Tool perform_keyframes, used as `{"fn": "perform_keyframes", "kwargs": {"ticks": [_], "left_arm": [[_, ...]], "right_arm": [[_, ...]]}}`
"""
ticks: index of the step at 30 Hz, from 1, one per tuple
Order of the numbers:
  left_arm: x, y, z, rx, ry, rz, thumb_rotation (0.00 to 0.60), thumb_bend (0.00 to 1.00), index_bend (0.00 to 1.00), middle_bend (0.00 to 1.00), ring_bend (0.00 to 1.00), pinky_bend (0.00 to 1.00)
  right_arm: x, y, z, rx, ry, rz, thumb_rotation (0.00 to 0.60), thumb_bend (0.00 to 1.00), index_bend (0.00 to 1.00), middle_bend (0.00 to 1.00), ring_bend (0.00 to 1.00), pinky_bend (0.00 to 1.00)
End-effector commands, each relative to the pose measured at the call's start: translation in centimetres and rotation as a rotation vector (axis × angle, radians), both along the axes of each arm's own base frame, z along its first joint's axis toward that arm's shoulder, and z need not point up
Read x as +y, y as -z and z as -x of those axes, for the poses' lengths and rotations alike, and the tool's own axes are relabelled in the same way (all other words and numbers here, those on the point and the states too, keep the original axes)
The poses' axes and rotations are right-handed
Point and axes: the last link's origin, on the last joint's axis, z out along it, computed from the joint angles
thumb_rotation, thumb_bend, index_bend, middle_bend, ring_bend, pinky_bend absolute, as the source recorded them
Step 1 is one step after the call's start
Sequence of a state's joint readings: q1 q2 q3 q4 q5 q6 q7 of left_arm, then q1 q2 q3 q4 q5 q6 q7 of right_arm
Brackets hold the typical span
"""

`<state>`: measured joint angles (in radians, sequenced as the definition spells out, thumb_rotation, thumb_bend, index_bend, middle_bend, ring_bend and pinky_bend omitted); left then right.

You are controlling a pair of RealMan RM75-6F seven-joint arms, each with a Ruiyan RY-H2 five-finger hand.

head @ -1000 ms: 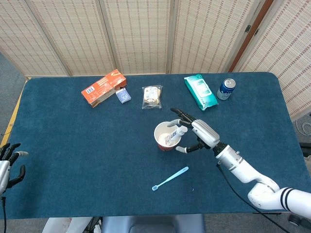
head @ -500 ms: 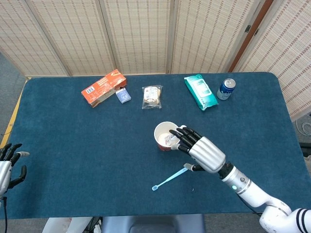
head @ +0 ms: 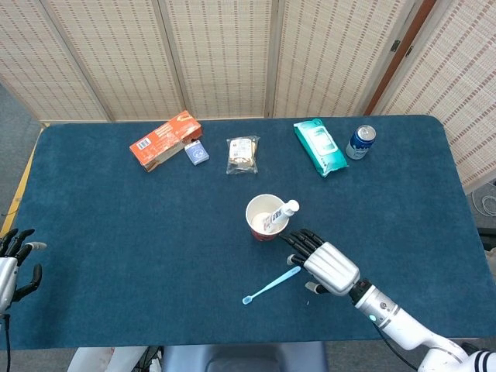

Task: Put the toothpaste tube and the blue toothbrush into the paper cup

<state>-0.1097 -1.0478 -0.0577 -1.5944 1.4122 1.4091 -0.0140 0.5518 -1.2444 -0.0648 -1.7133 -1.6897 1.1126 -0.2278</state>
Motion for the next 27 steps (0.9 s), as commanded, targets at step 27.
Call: {"fn": "perform_keyframes", "kwargs": {"ticks": [27], "left_arm": [[-0.1, -0.6, -0.1, -0.018, 0.004, -0.011, 0.6, 0.52, 0.32, 0.16, 0.08, 0.16]], "right_arm": [[-0.2, 6.1, 0.0, 0.116, 0.022, -0.124, 0.6, 0.15, 0.4, 0.0, 0.0, 0.12]]}}
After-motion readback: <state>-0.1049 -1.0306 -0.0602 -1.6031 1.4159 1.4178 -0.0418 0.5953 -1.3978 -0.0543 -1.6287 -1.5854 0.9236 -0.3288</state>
